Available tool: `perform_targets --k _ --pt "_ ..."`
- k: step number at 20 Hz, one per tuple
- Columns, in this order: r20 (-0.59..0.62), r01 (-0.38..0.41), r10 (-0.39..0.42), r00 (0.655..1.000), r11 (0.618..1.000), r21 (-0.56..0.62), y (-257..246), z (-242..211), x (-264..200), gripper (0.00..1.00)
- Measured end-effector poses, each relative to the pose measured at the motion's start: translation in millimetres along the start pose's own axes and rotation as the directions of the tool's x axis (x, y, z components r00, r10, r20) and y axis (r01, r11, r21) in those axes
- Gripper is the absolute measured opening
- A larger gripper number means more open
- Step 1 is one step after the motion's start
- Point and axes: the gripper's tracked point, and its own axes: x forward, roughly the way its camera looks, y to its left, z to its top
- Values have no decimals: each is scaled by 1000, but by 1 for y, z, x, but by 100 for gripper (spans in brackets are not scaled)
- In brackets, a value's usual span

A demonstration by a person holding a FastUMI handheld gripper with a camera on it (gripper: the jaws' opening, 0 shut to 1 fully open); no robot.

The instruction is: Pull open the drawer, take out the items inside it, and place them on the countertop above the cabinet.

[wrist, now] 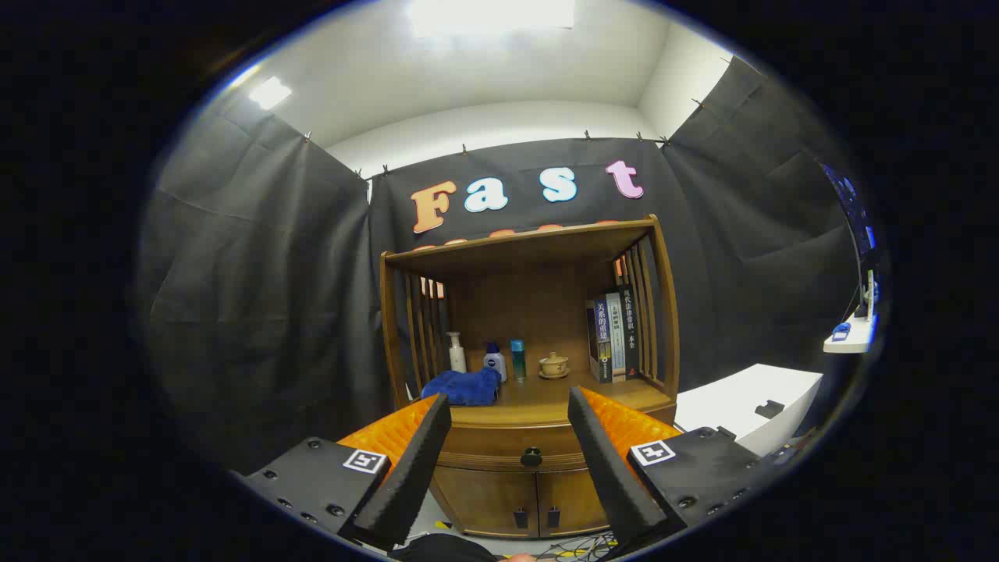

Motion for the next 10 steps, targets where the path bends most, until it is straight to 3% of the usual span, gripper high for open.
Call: perform_targets --k 10 --pt "8 -10 11 1000 999 -32 10 0 -1 98"
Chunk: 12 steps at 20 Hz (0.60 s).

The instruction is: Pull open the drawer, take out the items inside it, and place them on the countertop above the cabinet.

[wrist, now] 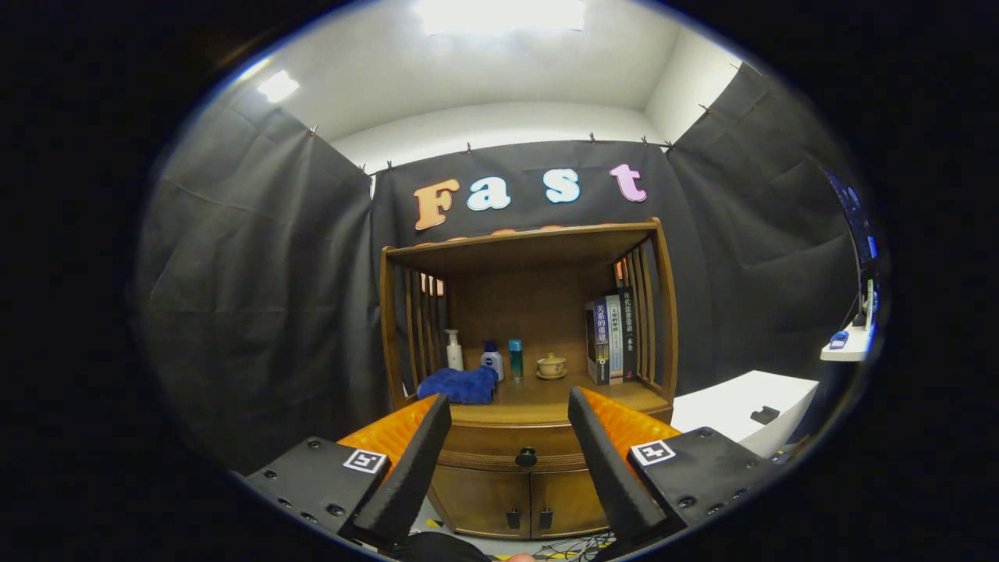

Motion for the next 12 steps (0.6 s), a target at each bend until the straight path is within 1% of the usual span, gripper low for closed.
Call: perform_targets --k 6,9,12 --pt "-23 -19 19 1000 1000 0 8 -8 -3 98" --pt "-15 -6 6 1000 1000 -3 5 -4 -4 98" --pt "-17 -10 10 1000 1000 7 5 -5 -5 98"
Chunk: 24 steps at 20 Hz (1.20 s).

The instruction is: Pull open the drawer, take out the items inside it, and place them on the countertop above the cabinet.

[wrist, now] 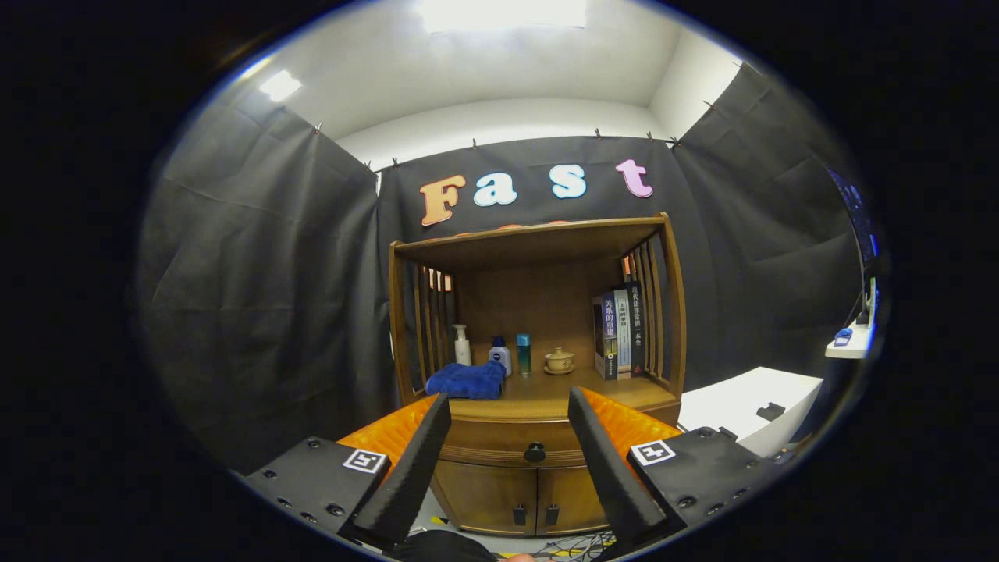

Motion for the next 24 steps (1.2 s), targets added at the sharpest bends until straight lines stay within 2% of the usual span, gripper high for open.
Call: perform_targets --k 17,20,24 --pt "10 21 -21 1000 1000 1 -4 -5 5 98" --pt "13 30 -29 999 999 -19 -5 -10 19 98" --pt "73 59 -54 996 996 -73 -20 0 63 98"
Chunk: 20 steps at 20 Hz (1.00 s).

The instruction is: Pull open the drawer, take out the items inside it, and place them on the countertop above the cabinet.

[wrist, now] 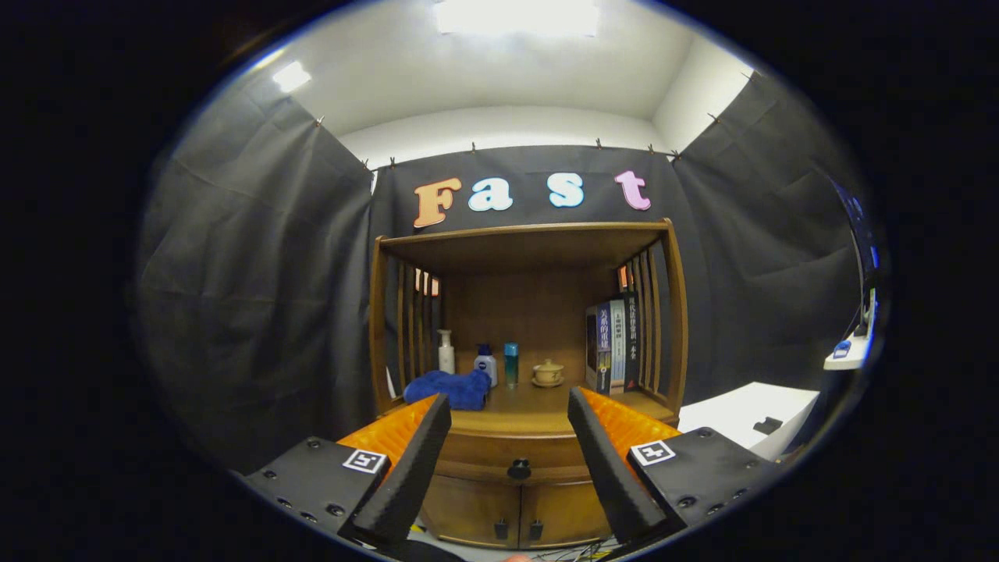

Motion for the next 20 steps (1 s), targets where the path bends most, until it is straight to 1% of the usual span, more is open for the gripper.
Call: perform_targets --k 2,5,8,10,11,15,16,17,20 --pt "30 13 -13 999 1000 16 -5 3 31 98" --pt "-13 60 -60 998 997 47 -17 -24 62 98" --pt "-77 66 -62 995 997 48 -19 -68 86 98" --pt "-122 47 -44 992 999 28 -13 -95 99 98" --pt "-124 45 -42 991 999 23 -11 -109 104 99" --pt "-222 48 -52 974 999 -25 -14 -195 113 98" --pt "-234 59 -62 970 998 -20 -15 -210 114 98" --pt "-253 55 -54 966 998 -2 -17 -226 116 98" --pt "-286 53 -43 957 998 27 -16 -250 125 99"
